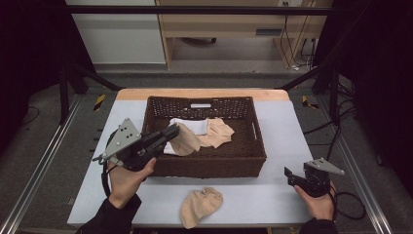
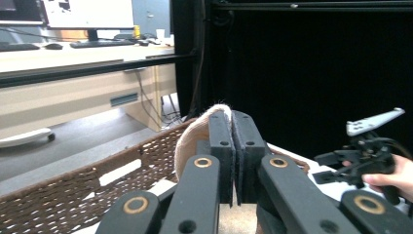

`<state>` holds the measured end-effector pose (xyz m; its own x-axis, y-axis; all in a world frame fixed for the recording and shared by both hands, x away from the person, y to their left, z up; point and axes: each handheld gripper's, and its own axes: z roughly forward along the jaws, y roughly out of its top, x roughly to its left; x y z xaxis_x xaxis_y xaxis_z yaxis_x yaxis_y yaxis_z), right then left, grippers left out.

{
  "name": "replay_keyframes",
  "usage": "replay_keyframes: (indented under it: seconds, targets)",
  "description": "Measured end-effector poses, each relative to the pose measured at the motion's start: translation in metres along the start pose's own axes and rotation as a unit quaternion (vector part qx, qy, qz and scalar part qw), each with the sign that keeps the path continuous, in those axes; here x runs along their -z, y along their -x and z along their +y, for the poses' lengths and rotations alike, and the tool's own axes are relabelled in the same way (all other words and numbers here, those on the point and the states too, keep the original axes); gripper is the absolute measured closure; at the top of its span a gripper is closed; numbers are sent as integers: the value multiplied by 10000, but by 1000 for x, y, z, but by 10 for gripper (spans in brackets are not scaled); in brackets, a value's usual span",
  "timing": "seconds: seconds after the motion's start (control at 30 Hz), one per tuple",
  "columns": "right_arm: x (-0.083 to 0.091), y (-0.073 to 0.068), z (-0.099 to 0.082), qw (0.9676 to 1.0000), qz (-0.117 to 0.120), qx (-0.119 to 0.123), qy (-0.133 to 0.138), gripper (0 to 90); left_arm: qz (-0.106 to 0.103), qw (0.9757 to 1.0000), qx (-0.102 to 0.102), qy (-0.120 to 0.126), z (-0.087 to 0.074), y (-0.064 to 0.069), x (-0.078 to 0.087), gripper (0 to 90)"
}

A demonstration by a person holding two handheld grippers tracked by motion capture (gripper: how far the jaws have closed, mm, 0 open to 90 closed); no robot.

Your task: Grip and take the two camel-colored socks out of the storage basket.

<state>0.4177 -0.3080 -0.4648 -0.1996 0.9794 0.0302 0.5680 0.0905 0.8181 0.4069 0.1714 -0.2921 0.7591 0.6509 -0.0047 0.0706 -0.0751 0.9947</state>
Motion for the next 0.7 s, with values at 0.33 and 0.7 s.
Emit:
replay_keyframes:
  seconds: [0.33,0.7]
  targets:
    - [1,0,0,10000,-9,13,14,251,-365,9992,-88,-103,-8,22,9,882]
    - [1,0,0,10000,-8,-6,20,251,-702,9965,-208,-409,-25,43,15,882]
